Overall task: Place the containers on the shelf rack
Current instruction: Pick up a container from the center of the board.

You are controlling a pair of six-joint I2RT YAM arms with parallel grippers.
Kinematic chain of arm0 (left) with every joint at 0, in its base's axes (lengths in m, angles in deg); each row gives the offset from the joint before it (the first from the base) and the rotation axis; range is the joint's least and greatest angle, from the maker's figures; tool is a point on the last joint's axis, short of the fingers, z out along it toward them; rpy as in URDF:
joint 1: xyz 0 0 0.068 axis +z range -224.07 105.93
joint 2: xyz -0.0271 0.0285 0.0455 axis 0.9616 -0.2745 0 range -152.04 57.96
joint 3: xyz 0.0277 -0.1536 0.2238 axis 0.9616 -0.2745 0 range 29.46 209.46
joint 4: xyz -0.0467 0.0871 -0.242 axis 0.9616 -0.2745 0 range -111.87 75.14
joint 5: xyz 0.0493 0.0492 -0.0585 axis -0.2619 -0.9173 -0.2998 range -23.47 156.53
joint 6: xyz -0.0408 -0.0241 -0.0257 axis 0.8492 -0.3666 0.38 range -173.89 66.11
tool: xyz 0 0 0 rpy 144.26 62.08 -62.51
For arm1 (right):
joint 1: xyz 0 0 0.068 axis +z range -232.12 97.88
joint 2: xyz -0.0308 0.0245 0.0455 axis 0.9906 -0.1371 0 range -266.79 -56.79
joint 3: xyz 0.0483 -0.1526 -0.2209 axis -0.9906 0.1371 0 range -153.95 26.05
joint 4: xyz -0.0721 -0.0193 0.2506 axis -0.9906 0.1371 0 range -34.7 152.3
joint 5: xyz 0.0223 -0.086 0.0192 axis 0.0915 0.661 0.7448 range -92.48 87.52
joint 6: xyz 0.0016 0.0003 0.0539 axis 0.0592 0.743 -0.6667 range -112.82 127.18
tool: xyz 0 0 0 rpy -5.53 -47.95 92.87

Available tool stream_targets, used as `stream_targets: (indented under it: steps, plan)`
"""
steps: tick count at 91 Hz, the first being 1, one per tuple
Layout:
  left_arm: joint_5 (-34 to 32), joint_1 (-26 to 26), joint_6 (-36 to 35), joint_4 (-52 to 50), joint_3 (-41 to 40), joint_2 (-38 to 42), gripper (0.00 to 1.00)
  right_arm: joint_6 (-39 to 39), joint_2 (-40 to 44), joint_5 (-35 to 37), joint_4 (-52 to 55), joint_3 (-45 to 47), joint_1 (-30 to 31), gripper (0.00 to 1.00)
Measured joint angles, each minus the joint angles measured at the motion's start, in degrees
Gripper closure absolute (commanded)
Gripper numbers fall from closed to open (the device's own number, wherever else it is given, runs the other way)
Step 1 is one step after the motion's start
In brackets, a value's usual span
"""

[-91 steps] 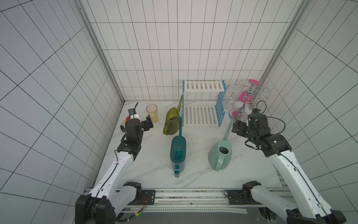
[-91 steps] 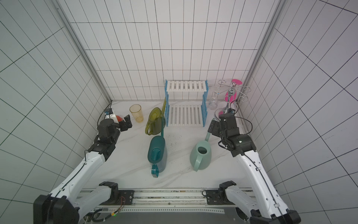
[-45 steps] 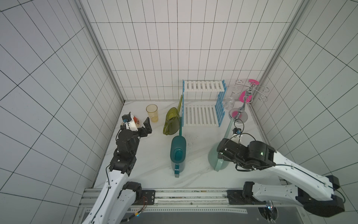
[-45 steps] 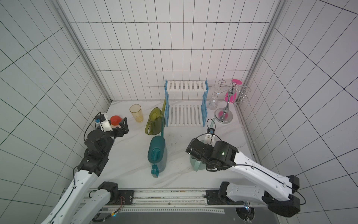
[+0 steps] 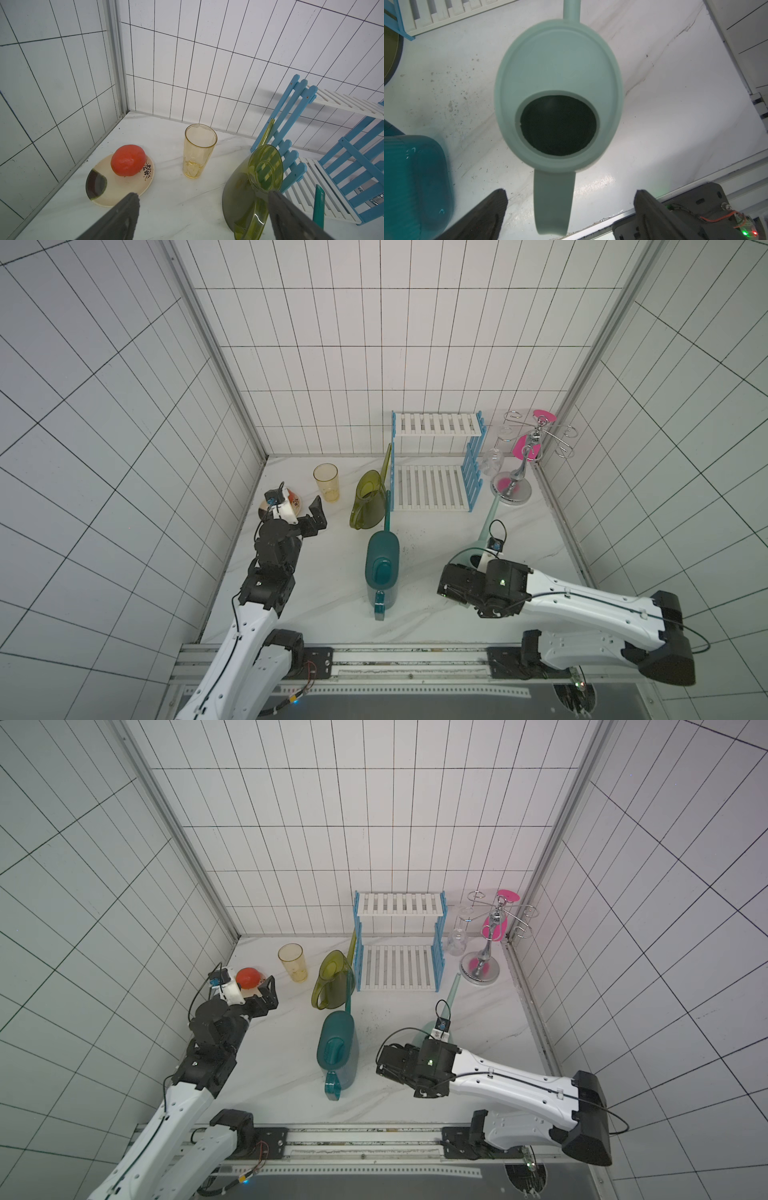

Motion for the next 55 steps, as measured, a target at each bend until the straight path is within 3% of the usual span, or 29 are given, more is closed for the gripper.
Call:
stream_targets:
  steps: [24,55]
  plan:
    - [0.15,0.0,0.0,0.17,-0.2,-0.5,0.02,2.51,0.63,-1.88,-6.38,6.05,-5.09,0.13]
    - [0.9,0.0,0.26,0.44,-0.24,-1.16,0.02,10.73,1.97,-7.1,-15.23,11.32,-9.79,0.43]
